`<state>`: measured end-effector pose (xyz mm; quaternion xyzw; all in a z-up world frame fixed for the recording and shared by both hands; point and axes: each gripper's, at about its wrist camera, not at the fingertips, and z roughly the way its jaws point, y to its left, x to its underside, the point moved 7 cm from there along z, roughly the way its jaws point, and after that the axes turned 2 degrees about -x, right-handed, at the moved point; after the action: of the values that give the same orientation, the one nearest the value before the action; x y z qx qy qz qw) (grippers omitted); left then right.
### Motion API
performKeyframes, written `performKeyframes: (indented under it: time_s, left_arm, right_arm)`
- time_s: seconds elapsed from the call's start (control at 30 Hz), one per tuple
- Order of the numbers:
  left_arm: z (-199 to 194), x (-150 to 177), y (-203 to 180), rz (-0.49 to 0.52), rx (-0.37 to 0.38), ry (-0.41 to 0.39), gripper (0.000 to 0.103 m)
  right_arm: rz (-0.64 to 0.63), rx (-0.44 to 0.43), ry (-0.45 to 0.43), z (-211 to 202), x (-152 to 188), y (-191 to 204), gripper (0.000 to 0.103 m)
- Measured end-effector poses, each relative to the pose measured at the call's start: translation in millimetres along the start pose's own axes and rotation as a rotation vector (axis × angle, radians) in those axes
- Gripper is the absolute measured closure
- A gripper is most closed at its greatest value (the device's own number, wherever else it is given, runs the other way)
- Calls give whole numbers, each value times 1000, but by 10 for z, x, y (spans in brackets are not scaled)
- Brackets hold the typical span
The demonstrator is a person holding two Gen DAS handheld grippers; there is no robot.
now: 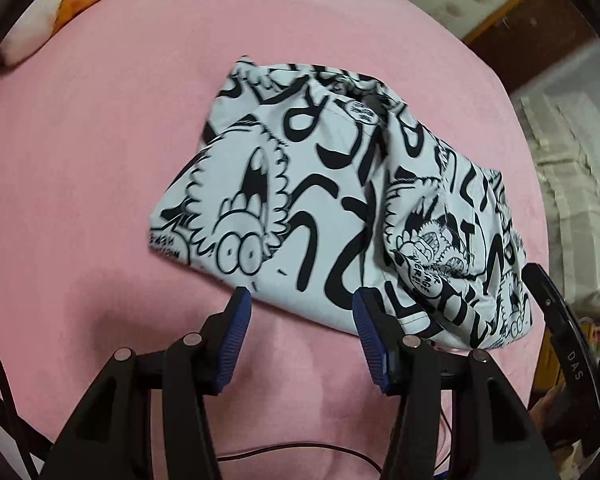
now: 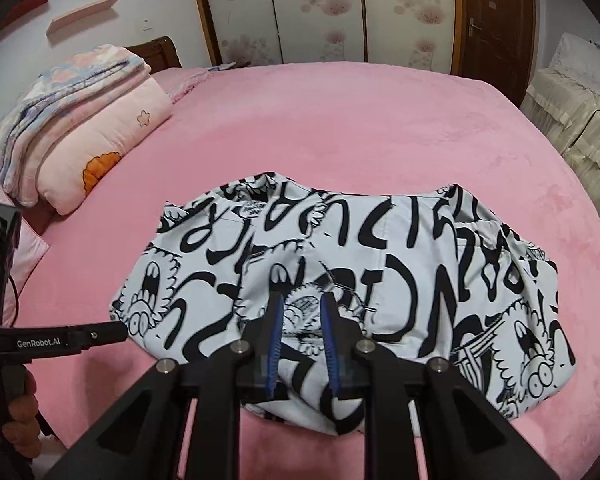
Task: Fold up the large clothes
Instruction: 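Grasp the bundle edge with the left tool and lift it over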
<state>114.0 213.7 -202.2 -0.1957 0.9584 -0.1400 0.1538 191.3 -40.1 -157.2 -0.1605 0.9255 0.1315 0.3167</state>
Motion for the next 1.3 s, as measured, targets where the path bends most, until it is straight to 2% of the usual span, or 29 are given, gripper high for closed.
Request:
performKeyframes:
  time_s: [0.07,0.1,0.13,0.2,0.33,0.53,0.7,0.87,0.97,1.13,1.2,1.23,1.3]
  left_arm:
    - [-5,32,70,-30,10,-6,51]
    - [-6,48,105,-43,12,-9,51]
    - [-6,69,152,-59,9,-13,49]
    - [14,105,221,-80,7,-14,36]
    - [146,177,348,-129,22,2,36]
    - [499,237,482,-199,85,14,36]
    - [877,233,554,-284,200,-2,36]
    - [1060,80,523,-312,306,-75,35]
    - [1145,-93,482,-299,329,-106,35]
    - [1193,-322,410,-307,339,-105,35]
    - [1163,-355,371,-305,314,-105,40]
    - [1134,-369,341,-297,294,-111,42]
    - [1089,-386,311,-277,259,-116,56]
  right_arm:
    - [9,5,-15,-17,13,33,70]
    - [14,12,-25,-27,20,45,69]
    - [14,18,-31,-35,28,56,68]
    - [12,29,-31,-20,59,86,68]
    - [12,35,-7,70,146,121,68]
    - [8,54,11,231,259,134,68]
    - [1,69,12,339,337,127,68]
    - [-11,78,-1,394,380,115,68]
    - [-10,72,-10,418,402,112,69]
    - [14,98,-17,455,411,46,69]
    - [25,116,-29,461,379,2,71]
    - [25,123,-32,471,369,-10,78]
    - [15,139,-29,519,366,-29,87]
